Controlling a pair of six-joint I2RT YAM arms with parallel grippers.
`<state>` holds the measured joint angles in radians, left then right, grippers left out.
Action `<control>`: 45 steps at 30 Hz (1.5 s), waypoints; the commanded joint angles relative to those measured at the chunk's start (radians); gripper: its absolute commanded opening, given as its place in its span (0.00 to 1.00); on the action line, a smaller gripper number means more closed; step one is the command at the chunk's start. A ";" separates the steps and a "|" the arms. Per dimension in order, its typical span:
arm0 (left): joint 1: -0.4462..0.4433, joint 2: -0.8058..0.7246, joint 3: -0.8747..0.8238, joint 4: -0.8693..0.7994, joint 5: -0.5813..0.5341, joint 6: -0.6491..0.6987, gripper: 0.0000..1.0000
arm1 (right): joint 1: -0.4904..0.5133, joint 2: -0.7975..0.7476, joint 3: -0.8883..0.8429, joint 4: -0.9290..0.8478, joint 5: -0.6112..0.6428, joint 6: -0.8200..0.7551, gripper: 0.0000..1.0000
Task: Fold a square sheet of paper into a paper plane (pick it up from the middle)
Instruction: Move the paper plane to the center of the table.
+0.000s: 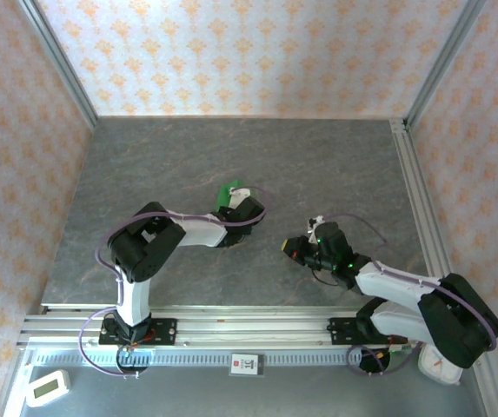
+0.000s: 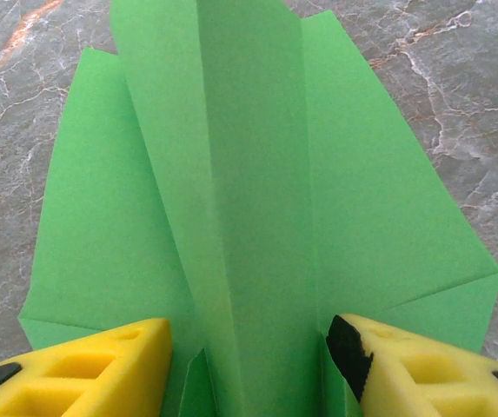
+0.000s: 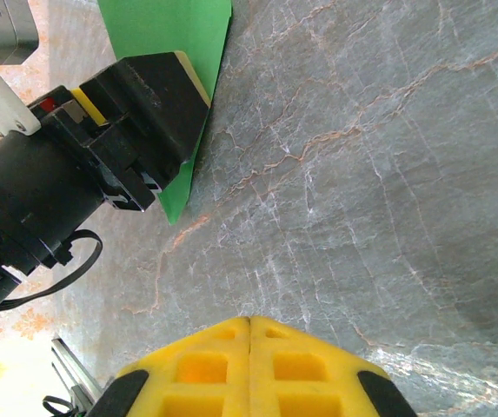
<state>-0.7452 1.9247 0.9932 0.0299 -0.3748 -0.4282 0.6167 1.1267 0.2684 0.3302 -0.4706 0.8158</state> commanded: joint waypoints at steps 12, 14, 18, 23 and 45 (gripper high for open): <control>-0.005 0.019 0.108 -0.257 0.095 0.057 0.60 | 0.006 -0.005 0.025 0.021 0.019 -0.001 0.00; -0.004 0.016 0.120 -0.265 0.092 0.063 0.60 | 0.007 -0.004 0.026 0.022 0.018 -0.003 0.00; -0.005 0.008 0.134 -0.277 0.087 0.066 0.60 | 0.006 0.002 0.027 0.027 0.016 -0.003 0.00; -0.004 -0.010 0.153 -0.290 0.086 0.075 0.61 | 0.007 0.006 0.028 0.028 0.015 -0.006 0.00; 0.000 -0.137 0.285 -0.347 0.047 0.109 0.64 | 0.006 -0.005 0.057 -0.003 0.032 -0.025 0.00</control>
<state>-0.7460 1.8614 1.2449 -0.2771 -0.2951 -0.3374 0.6167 1.1362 0.2806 0.3294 -0.4694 0.8116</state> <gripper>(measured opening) 0.638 0.044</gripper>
